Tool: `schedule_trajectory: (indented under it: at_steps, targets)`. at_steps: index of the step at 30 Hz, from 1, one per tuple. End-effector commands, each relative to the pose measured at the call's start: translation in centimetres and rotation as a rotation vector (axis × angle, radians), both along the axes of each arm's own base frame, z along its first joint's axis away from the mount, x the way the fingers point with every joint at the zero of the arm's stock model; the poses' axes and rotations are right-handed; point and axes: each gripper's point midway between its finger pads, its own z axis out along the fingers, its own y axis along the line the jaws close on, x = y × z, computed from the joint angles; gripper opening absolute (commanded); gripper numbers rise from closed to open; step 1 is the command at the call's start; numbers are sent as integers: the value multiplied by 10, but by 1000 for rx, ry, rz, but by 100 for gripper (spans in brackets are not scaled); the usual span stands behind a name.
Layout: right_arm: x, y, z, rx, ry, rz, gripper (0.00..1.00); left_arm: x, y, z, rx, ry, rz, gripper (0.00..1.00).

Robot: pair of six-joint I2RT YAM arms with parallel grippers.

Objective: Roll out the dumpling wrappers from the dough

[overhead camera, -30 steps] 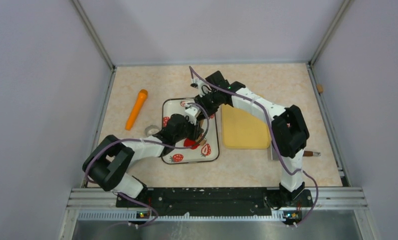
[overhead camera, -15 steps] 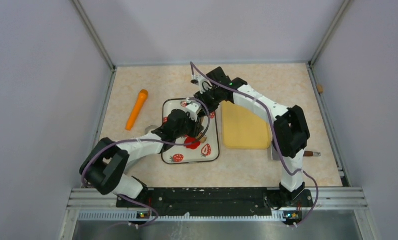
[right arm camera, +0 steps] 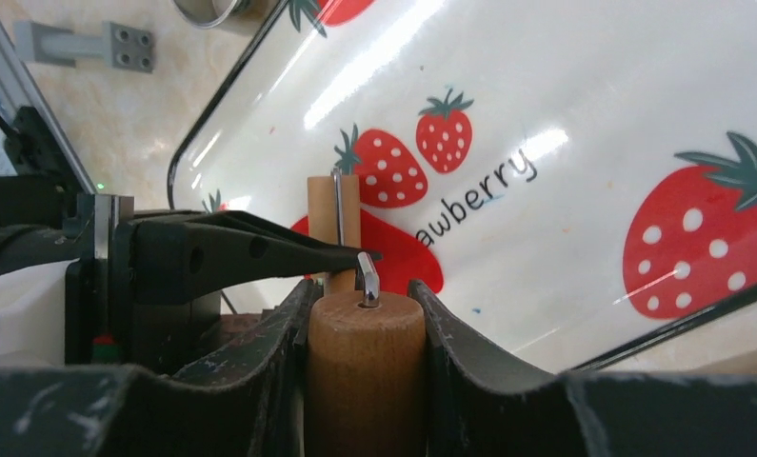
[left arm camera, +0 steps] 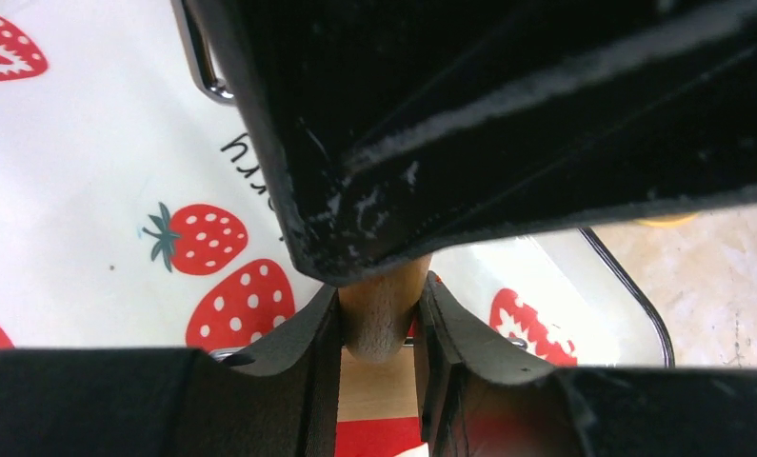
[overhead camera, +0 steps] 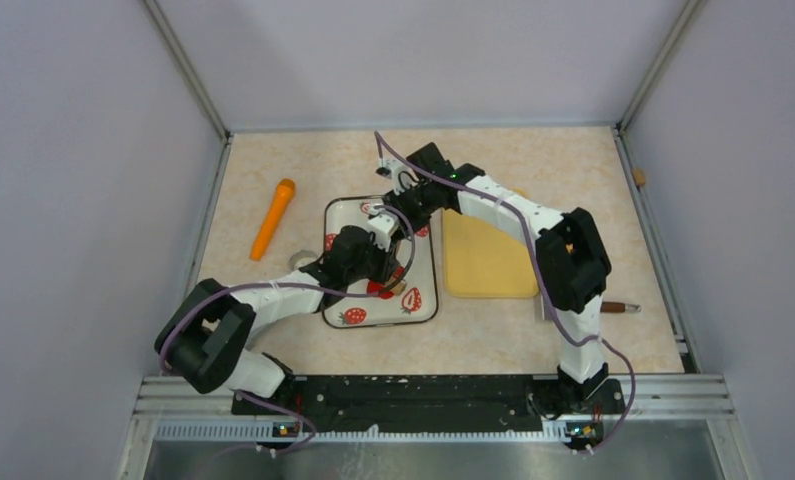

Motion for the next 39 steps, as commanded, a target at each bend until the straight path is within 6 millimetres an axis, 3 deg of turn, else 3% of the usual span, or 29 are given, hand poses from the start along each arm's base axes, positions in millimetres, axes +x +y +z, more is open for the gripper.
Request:
schedule_trajectory:
  at_steps: [1, 3, 8, 16, 23, 28, 29, 31, 33, 36, 39]
  targets:
    - [-3, 11, -33, -37, 13, 43, 0, -5, 26, -40, 72, 112, 111, 0]
    - [-7, 9, -46, -60, 40, 42, 0, -11, 38, -50, 84, 163, 182, 0]
    - [-20, 6, -65, -91, 93, 42, 0, -26, 42, -53, 78, 272, 230, 0]
    - [-42, 6, -73, -88, 163, 54, 0, -46, 51, -49, 105, 335, 233, 0]
    - [-48, 6, -77, -88, 186, 52, 0, -52, 50, -50, 98, 378, 242, 0]
    - [-10, 7, -23, -21, 66, 5, 0, -21, 32, -1, 31, 144, 135, 0]
    - [-2, 2, -11, -13, 37, -7, 0, -16, 24, 11, 19, 84, 80, 5]
    - [10, -9, 9, 9, 3, -25, 0, -10, 18, 32, 15, 16, 28, 35]
    - [17, -18, 29, 47, -15, -33, 0, -8, 19, 49, 32, -43, -7, 56]
    - [20, -26, 55, 132, -13, -35, 0, -16, 29, 69, 84, -124, -65, 66]
    - [14, -26, 69, 185, -20, -9, 0, -18, 53, 86, 136, -193, -1, 72]
